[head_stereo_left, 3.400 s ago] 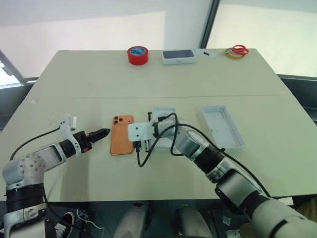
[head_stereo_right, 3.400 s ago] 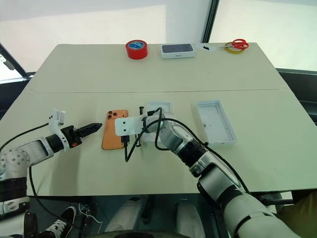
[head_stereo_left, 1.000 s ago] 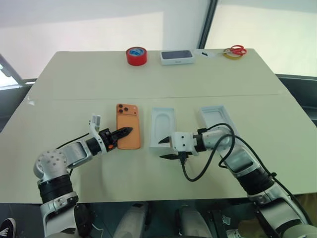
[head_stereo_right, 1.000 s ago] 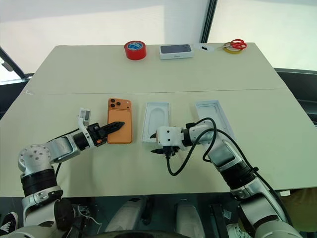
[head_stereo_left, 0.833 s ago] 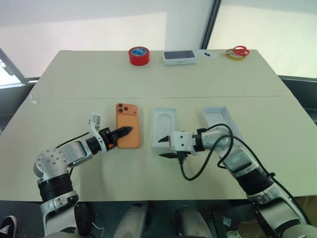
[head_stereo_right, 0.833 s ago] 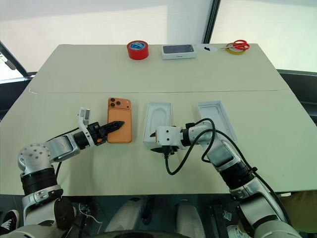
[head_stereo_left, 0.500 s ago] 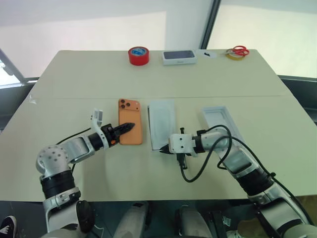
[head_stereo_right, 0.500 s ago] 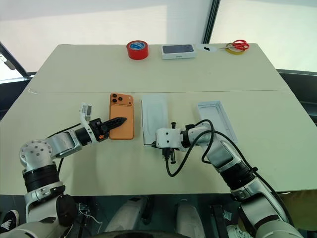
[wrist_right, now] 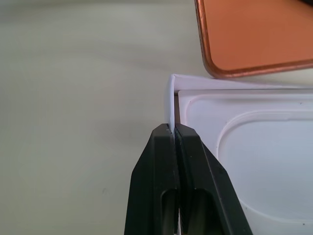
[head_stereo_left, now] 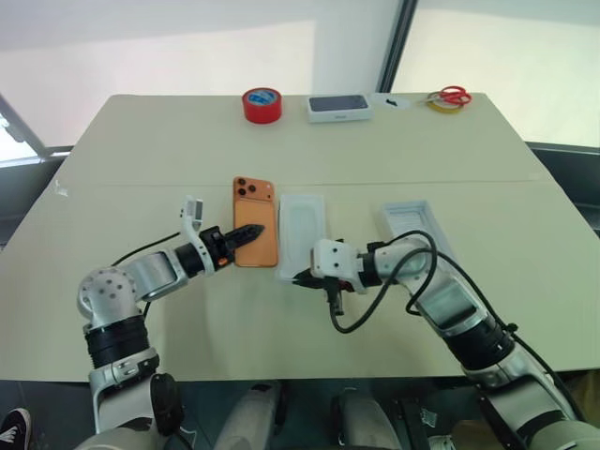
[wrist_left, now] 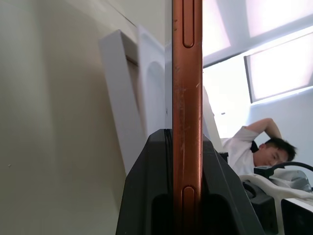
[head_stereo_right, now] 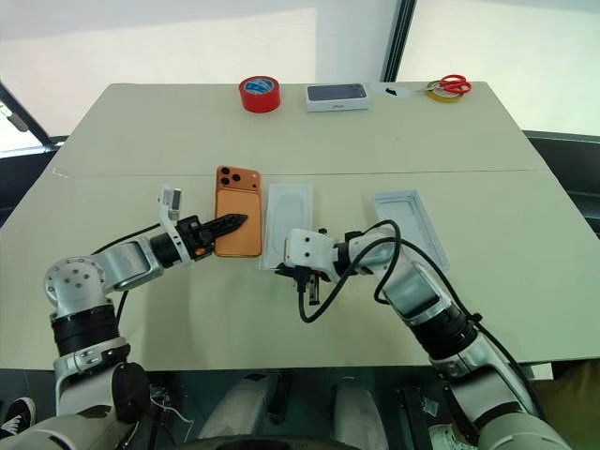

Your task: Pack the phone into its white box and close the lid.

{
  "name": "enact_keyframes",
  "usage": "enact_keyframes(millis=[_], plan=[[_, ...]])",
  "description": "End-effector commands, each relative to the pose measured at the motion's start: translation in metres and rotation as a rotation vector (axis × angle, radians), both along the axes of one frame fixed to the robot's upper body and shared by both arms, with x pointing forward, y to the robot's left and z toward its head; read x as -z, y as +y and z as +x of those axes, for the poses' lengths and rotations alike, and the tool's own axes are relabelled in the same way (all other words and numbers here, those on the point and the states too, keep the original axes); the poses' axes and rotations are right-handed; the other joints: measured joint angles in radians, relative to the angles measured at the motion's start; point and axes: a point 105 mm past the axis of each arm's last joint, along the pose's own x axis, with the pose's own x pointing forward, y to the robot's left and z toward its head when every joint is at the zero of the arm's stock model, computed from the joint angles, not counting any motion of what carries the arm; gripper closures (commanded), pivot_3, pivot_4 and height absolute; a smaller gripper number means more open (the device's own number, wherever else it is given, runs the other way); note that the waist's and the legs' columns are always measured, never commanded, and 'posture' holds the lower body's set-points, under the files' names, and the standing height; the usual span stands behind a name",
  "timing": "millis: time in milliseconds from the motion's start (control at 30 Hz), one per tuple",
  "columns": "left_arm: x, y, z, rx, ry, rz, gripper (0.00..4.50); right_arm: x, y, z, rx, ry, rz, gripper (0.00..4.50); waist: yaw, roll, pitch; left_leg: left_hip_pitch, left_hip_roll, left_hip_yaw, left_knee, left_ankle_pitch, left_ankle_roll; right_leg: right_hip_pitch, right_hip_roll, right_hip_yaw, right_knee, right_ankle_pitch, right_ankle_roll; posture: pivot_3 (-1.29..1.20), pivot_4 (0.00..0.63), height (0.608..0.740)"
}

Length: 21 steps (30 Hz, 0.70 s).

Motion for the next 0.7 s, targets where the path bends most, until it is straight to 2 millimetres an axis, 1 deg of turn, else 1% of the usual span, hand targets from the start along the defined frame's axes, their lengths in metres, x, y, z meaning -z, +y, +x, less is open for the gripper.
enact_keyframes(millis=[33, 100, 133, 167, 233, 300, 333, 367, 433, 500, 533, 600, 700], plan=[[-0.019, -0.001, 0.001, 0.010, -0.086, -0.025, 4.50, -0.014, 0.008, -0.004, -0.018, -0.016, 0.046, 3.90, 0.000, 0.000, 0.000, 0.000, 0.000, 0.000, 0.000, 0.000, 0.000, 0.000, 0.000, 0.000, 0.000, 0.000, 0.000, 0.00, 0.150, 0.736], [-0.019, 0.002, 0.001, 0.005, -0.085, -0.023, 4.50, -0.015, 0.006, -0.004, -0.018, -0.024, 0.043, 3.12, 0.000, 0.000, 0.000, 0.000, 0.000, 0.000, 0.000, 0.000, 0.000, 0.000, 0.000, 0.000, 0.000, 0.000, 0.000, 0.00, 0.150, 0.736], [-0.019, 0.004, 0.001, 0.003, -0.085, -0.021, 4.50, -0.016, 0.005, -0.003, -0.017, -0.035, 0.037, 2.53, 0.000, 0.000, 0.000, 0.000, 0.000, 0.000, 0.000, 0.000, 0.000, 0.000, 0.000, 0.000, 0.000, 0.000, 0.000, 0.00, 0.150, 0.736], [-0.019, 0.006, 0.001, -0.001, -0.084, -0.018, 4.50, -0.017, 0.004, -0.004, -0.023, -0.041, 0.033, 2.04, 0.000, 0.000, 0.000, 0.000, 0.000, 0.000, 0.000, 0.000, 0.000, 0.000, 0.000, 0.000, 0.000, 0.000, 0.000, 0.00, 0.150, 0.736], [-0.019, 0.011, 0.003, -0.011, -0.086, -0.009, 4.50, -0.025, 0.004, -0.007, -0.059, -0.044, 0.063, 1.04, 0.000, 0.000, 0.000, 0.000, 0.000, 0.000, 0.000, 0.000, 0.000, 0.000, 0.000, 0.000, 0.000, 0.000, 0.000, 0.00, 0.150, 0.736], [-0.019, 0.015, 0.004, -0.021, -0.088, -0.005, 4.50, -0.035, 0.004, 0.001, -0.030, -0.052, 0.105, 1.04, -0.001, 0.000, 0.000, 0.000, 0.000, 0.000, 0.000, 0.000, 0.000, 0.000, 0.000, 0.000, 0.000, 0.000, 0.000, 0.00, 0.150, 0.736], [-0.019, 0.017, 0.005, -0.025, -0.090, -0.004, 4.50, -0.038, 0.003, 0.010, -0.001, -0.069, 0.110, 1.04, -0.002, 0.000, 0.000, 0.000, 0.000, 0.000, 0.000, 0.000, 0.000, 0.000, 0.000, 0.000, 0.000, 0.000, 0.000, 0.00, 0.150, 0.736], [-0.020, 0.018, 0.005, -0.030, -0.091, -0.004, 4.50, -0.040, 0.002, 0.019, 0.034, -0.094, 0.112, 1.30, -0.003, 0.000, 0.001, 0.000, 0.000, 0.000, 0.000, 0.000, 0.000, 0.000, 0.000, 0.000, 0.000, 0.000, 0.000, 0.00, 0.150, 0.736], [-0.020, 0.021, 0.006, -0.036, -0.095, -0.007, 4.50, -0.042, 0.002, 0.038, 0.113, -0.134, 0.115, 2.04, -0.003, 0.000, 0.000, 0.000, 0.000, 0.000, 0.000, 0.000, 0.000, 0.000, 0.000, 0.000, 0.000, 0.000, 0.000, 0.00, 0.150, 0.736], [-0.022, 0.024, 0.006, -0.045, -0.102, -0.009, 4.50, -0.043, 0.006, 0.052, 0.162, -0.176, 0.128, 3.01, -0.002, 0.000, 0.001, 0.000, 0.000, 0.000, 0.000, 0.000, 0.000, -0.001, 0.000, 0.000, 0.000, 0.000, 0.000, 0.00, 0.150, 0.736], [-0.022, 0.025, 0.006, -0.047, -0.103, -0.010, 4.50, -0.043, 0.007, 0.056, 0.177, -0.193, 0.130, 3.57, -0.002, 0.000, 0.001, 0.000, 0.000, 0.000, -0.001, 0.000, 0.000, -0.001, 0.000, 0.000, 0.000, 0.000, 0.000, 0.00, 0.150, 0.736], [-0.024, 0.028, 0.007, -0.058, -0.113, -0.012, 4.50, -0.036, 0.010, 0.062, 0.173, -0.265, 0.070, 4.44, 0.000, 0.000, 0.001, -0.001, 0.000, 0.000, -0.001, 0.000, 0.000, -0.002, 0.000, 0.000, 0.000, 0.000, 0.000, 0.00, 0.150, 0.736], [-0.023, 0.030, 0.006, -0.062, -0.116, 0.000, 4.50, -0.015, 0.012, 0.058, 0.093, -0.343, -0.058, 4.44, -0.001, 0.000, 0.001, -0.001, -0.001, 0.000, -0.001, 0.000, 0.000, -0.002, 0.000, 0.000, 0.000, 0.000, 0.000, 0.00, 0.150, 0.736]])
